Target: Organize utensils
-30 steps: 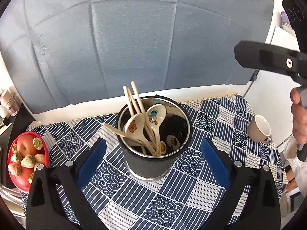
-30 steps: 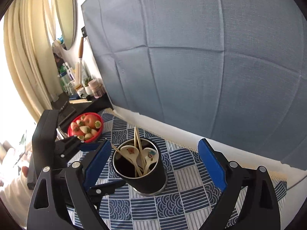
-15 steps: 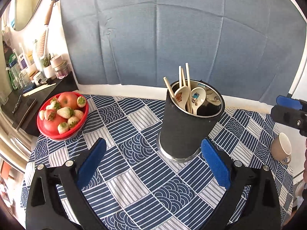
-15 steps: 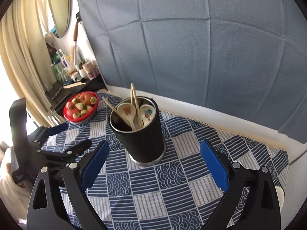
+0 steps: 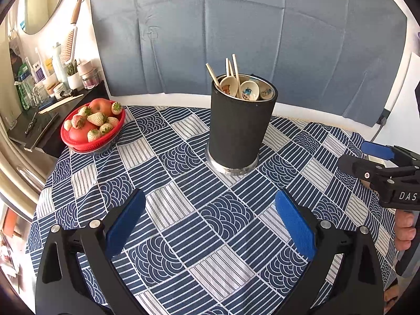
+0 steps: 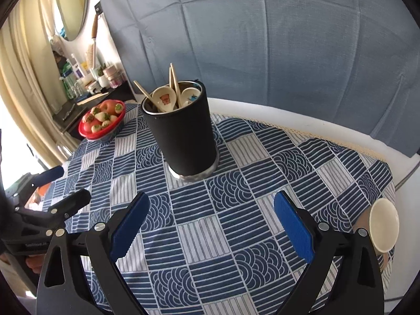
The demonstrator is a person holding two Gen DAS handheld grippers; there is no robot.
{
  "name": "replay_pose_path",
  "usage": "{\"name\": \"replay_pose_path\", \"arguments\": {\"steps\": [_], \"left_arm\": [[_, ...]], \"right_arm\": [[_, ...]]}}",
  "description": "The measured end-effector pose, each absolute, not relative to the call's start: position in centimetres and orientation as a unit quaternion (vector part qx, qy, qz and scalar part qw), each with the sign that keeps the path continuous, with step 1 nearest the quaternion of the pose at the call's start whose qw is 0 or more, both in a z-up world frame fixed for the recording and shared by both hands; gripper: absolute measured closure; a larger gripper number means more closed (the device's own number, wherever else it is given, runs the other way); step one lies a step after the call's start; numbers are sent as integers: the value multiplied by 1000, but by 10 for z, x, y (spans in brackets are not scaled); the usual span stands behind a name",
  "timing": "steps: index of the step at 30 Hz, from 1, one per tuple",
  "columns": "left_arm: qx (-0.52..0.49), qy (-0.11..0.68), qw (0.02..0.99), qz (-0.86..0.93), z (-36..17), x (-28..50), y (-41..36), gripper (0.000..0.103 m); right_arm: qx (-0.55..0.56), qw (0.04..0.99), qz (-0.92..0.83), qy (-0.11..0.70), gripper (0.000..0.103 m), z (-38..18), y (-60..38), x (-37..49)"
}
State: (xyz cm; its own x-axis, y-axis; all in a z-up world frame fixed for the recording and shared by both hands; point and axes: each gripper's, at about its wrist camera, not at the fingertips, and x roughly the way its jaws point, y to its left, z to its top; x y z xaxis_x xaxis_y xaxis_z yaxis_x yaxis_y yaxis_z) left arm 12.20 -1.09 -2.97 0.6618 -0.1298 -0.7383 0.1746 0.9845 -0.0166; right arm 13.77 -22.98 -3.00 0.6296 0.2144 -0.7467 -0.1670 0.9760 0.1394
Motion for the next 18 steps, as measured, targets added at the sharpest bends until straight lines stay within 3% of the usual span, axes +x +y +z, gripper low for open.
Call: {"name": "replay_pose_path", "arguments": {"steps": [18], "left_arm": [[5, 421, 904, -80, -26, 83, -2, 6]], "right_arm": [[69, 894, 80, 435, 10, -37, -231, 71]]}}
